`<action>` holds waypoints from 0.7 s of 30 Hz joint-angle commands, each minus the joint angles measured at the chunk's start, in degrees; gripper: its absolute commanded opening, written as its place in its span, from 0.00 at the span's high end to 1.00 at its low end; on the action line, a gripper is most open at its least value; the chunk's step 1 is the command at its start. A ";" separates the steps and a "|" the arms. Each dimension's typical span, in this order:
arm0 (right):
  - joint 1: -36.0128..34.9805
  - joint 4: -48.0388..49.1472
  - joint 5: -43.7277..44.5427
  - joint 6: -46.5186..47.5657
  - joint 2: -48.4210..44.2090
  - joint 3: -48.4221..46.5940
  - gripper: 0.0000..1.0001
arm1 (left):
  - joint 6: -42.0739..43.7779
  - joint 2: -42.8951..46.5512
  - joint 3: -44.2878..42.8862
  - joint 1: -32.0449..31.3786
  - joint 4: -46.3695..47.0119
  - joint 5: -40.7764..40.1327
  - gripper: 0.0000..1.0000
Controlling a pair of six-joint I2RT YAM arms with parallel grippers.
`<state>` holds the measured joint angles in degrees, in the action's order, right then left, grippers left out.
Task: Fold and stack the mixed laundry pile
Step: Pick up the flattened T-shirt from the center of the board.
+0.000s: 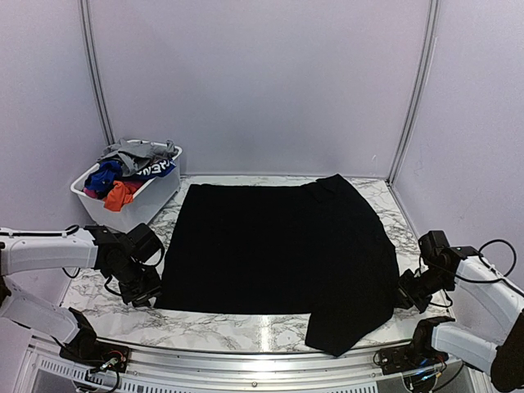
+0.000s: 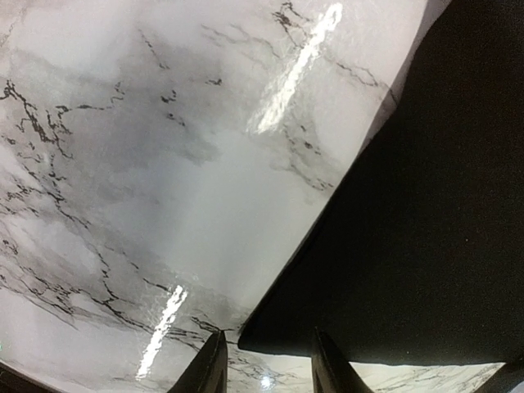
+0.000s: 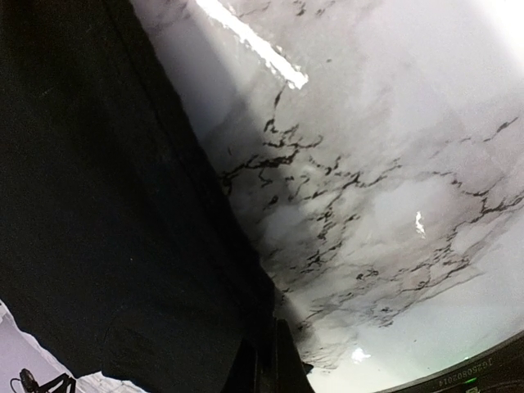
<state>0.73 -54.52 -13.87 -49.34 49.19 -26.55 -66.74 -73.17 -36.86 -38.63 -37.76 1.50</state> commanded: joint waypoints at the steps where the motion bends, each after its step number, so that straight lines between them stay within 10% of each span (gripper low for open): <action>1: -0.56 -1.71 1.48 -0.49 0.27 -2.45 1.00 | -0.33 0.63 1.66 -0.57 -3.07 0.39 0.62; 8: -0.56 -1.16 1.00 -0.80 -0.31 -1.35 1.00 | 1.05 -3.65 -0.20 -1.31 -1.78 -1.21 0.64; 14: -0.56 -2.06 1.47 -0.49 -0.32 -2.33 1.00 | -0.22 -3.15 0.83 -1.45 -1.70 -1.18 0.98; 21: -0.56 -4.27 1.10 -1.33 -2.04 -5.01 1.00 | -1.33 1.96 -0.53 -1.36 -4.56 1.02 1.00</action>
<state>0.73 -56.05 -13.85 -49.52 48.45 -27.92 -66.98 -73.97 -36.58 -39.81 -38.11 1.52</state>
